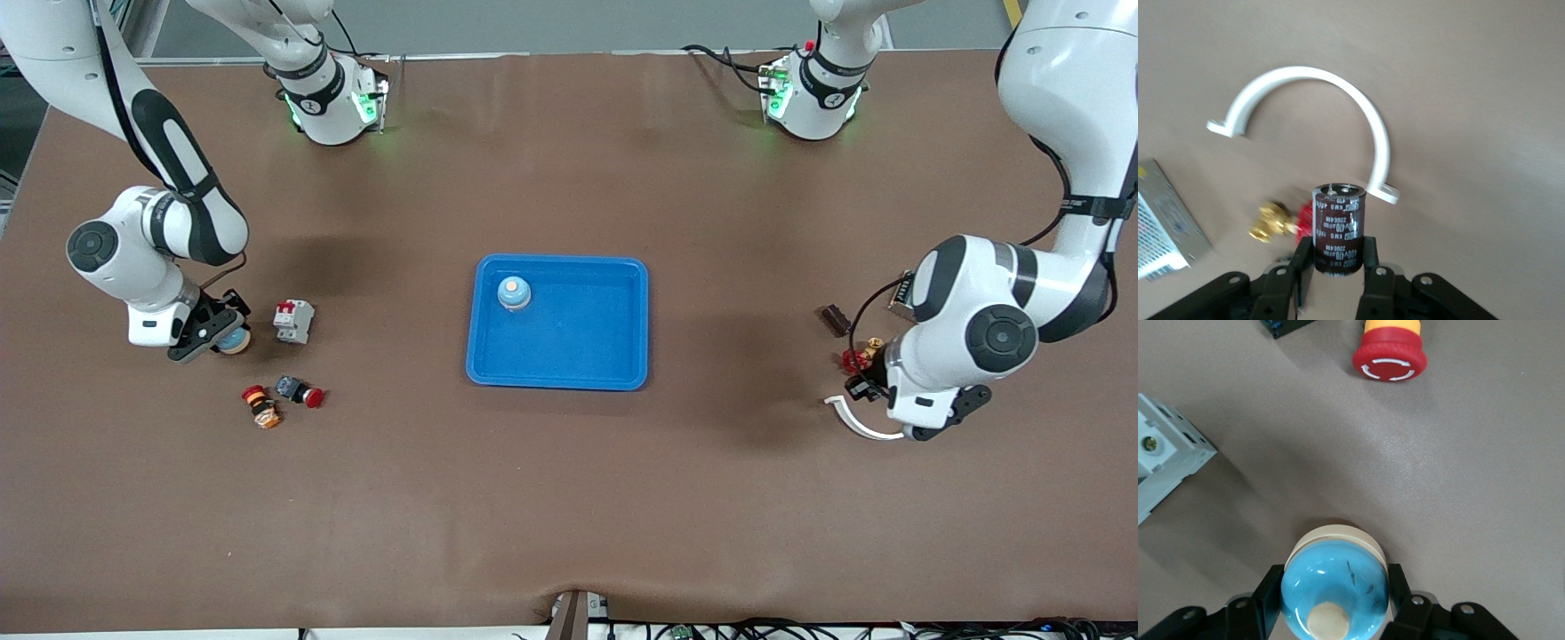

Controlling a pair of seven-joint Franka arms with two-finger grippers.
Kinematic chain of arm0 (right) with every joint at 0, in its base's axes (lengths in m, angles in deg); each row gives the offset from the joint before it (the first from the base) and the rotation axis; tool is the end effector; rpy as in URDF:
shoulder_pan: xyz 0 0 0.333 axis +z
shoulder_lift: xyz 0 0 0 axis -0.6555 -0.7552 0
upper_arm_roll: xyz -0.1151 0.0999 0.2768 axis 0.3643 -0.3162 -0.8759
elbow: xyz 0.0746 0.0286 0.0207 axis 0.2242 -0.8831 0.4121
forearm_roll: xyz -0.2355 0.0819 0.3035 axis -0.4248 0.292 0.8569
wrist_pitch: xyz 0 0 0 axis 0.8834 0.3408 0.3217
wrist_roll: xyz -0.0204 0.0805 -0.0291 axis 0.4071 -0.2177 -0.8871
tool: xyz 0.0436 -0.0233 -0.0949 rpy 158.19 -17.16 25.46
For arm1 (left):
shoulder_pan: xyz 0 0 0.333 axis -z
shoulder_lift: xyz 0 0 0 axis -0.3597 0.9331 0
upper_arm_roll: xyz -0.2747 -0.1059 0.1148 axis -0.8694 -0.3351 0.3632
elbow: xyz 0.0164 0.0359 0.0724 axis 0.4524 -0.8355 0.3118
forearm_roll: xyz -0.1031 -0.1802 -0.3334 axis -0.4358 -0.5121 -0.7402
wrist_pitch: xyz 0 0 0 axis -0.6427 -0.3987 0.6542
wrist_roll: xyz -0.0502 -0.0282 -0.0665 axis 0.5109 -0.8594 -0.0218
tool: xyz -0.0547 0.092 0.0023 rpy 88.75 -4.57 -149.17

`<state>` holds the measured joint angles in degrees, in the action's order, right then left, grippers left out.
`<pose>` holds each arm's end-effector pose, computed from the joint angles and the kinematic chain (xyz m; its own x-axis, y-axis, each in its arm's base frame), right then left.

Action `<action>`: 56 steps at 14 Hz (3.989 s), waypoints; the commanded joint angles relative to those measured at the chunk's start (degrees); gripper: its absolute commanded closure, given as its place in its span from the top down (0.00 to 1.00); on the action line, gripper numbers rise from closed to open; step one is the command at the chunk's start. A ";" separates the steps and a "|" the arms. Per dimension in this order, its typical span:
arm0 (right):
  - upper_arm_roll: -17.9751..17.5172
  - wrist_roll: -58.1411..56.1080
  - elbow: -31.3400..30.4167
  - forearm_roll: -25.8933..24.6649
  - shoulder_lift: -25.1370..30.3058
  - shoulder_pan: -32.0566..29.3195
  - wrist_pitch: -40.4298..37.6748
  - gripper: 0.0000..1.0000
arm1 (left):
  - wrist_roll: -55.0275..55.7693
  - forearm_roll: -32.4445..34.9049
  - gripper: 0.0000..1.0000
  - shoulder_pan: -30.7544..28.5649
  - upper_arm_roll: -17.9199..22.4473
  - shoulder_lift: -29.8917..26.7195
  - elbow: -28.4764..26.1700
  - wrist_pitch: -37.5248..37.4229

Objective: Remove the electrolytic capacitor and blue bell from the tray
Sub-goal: 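Release the capacitor inside the clamp while the right gripper sets the bell down, then move the right gripper back to the tray while the left gripper withdraws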

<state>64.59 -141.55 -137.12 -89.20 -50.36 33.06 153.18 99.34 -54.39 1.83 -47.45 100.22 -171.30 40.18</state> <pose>0.5097 -0.1267 0.1836 0.7258 0.6879 -0.0059 0.6865 -0.7236 0.0714 0.6518 -0.0468 0.2912 0.8758 0.4790 -0.0590 0.4675 -0.8724 -0.1426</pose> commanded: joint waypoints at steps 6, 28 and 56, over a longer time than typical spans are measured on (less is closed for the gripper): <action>-1.00 -0.42 -0.71 0.10 0.59 -1.15 0.84 1.00 | -2.13 12.03 0.00 -4.47 -0.58 6.71 -1.13 5.32; -1.26 44.97 5.79 7.13 22.39 19.73 -31.59 1.00 | -3.52 12.23 1.00 -5.35 -9.89 -0.57 3.27 -3.27; -1.17 109.01 16.34 -3.06 -5.64 55.89 -11.20 1.00 | -39.48 -17.83 1.00 15.74 18.59 -29.93 8.10 -27.46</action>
<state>62.91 -34.75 -121.94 -90.73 -54.88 87.82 141.60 61.29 -71.04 17.19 -29.37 71.63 -162.29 13.53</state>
